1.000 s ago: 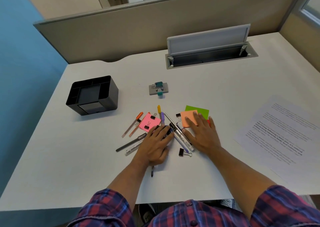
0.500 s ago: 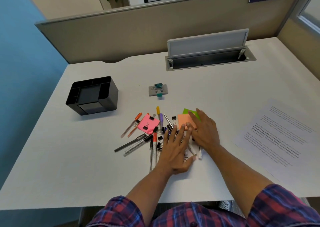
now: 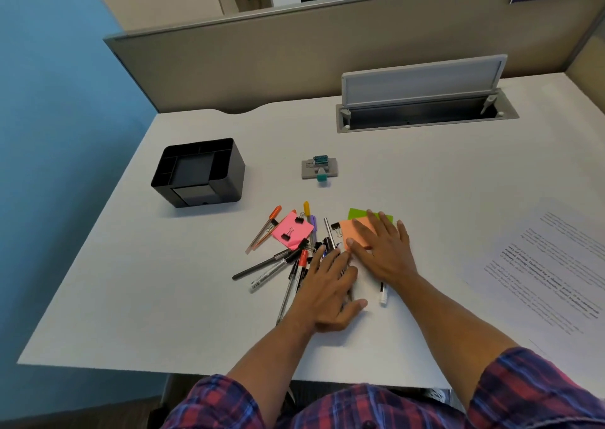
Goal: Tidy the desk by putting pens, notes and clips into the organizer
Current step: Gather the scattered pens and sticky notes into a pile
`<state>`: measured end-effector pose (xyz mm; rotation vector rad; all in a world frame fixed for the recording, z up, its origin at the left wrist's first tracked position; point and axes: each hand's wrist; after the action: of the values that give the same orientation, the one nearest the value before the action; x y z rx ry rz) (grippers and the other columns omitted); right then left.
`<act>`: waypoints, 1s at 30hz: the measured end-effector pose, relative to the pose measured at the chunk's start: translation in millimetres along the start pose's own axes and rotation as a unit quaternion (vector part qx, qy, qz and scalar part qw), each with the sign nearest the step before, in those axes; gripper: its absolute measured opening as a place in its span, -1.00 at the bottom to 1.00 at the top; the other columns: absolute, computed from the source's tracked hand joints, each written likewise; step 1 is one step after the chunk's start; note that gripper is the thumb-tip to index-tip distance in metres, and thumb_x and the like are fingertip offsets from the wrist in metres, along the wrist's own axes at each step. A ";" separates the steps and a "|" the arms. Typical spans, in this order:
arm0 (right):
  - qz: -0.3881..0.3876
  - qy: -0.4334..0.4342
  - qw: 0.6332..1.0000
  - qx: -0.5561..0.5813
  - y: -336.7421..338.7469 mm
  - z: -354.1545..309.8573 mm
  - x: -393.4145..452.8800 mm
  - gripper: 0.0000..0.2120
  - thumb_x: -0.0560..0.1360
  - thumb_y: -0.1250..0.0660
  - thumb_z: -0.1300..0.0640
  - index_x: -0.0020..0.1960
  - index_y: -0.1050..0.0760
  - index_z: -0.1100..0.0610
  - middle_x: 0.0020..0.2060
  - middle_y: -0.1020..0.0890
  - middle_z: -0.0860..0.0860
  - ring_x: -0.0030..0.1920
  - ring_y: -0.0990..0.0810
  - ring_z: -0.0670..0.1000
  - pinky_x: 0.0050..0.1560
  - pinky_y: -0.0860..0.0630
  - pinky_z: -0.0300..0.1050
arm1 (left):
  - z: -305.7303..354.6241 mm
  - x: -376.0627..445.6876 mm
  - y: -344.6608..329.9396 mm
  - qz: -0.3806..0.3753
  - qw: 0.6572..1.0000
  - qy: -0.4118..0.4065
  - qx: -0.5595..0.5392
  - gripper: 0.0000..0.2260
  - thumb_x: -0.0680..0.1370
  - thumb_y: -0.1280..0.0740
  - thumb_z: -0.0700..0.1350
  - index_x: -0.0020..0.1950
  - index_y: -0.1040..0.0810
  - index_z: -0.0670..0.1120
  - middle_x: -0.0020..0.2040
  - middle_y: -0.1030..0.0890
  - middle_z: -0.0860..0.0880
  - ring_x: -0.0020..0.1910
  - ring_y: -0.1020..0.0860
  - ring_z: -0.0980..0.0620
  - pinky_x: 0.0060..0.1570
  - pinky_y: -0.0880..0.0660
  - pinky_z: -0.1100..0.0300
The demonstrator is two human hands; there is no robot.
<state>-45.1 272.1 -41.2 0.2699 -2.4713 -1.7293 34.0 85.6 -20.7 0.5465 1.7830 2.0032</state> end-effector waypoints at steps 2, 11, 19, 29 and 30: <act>-0.001 0.003 1.000 -0.007 -2.1 -2.5 0.7 -0.29 0.51 0.22 -0.42 0.57 -0.15 -0.18 0.60 -0.11 -0.04 0.60 0.00 0.07 0.56 0.11 0.20 | -5.2 -4.0 -0.3 0.008 1.000 0.013 -0.007 -0.41 0.58 -0.09 0.36 0.30 -0.49 -0.09 0.48 -0.39 -0.17 0.52 -0.26 -0.18 0.53 -0.03 -0.22; 0.021 0.012 1.000 -0.010 -14.6 -11.5 4.1 -0.36 0.57 0.15 -0.37 0.54 -0.25 -0.15 0.58 -0.21 -0.01 0.58 -0.10 0.09 0.55 0.01 0.15 | -22.7 -19.7 7.0 0.046 0.991 0.129 -0.005 -0.32 0.48 -0.25 0.33 0.52 -0.36 0.01 0.57 -0.25 -0.19 0.58 -0.14 -0.25 0.53 0.03 -0.29; 0.007 0.043 0.999 -0.010 -20.4 -24.1 8.4 -0.36 0.57 0.15 -0.38 0.55 -0.21 -0.17 0.59 -0.16 -0.03 0.59 -0.05 0.07 0.56 0.03 0.13 | -44.4 -40.7 5.7 -0.016 0.957 0.288 -0.020 -0.14 0.42 -0.05 0.55 0.61 0.16 0.27 0.66 0.08 -0.14 0.62 0.14 -0.23 0.47 0.25 -0.39; 0.021 0.073 0.996 0.051 -26.7 -53.9 21.4 -0.38 0.53 -0.02 -0.40 0.40 -0.39 -0.04 0.54 -0.27 0.02 0.55 -0.16 0.07 0.51 -0.07 0.08 | -64.0 -50.6 4.3 0.017 0.964 0.264 -0.041 -0.28 0.48 -0.18 0.36 0.60 -0.16 0.14 0.57 -0.20 -0.11 0.56 -0.17 -0.17 0.45 -0.17 -0.29; 0.024 0.074 0.995 0.057 -28.4 -57.4 22.4 -0.40 0.53 -0.04 -0.39 0.38 -0.40 -0.04 0.53 -0.29 0.02 0.54 -0.17 0.07 0.51 -0.08 0.08 | -65.0 -52.5 3.4 0.025 0.965 0.260 -0.039 -0.30 0.48 -0.20 0.33 0.58 -0.22 0.10 0.55 -0.24 -0.12 0.54 -0.21 -0.17 0.42 -0.21 -0.27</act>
<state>-53.6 205.2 -48.4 0.3338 -2.4515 -1.4941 43.2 2.7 -25.7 0.0337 1.9724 2.3992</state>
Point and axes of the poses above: each hand's wrist, its own x-axis towards the middle knuckle, its own y-axis out of the back of the hand, z = x × y
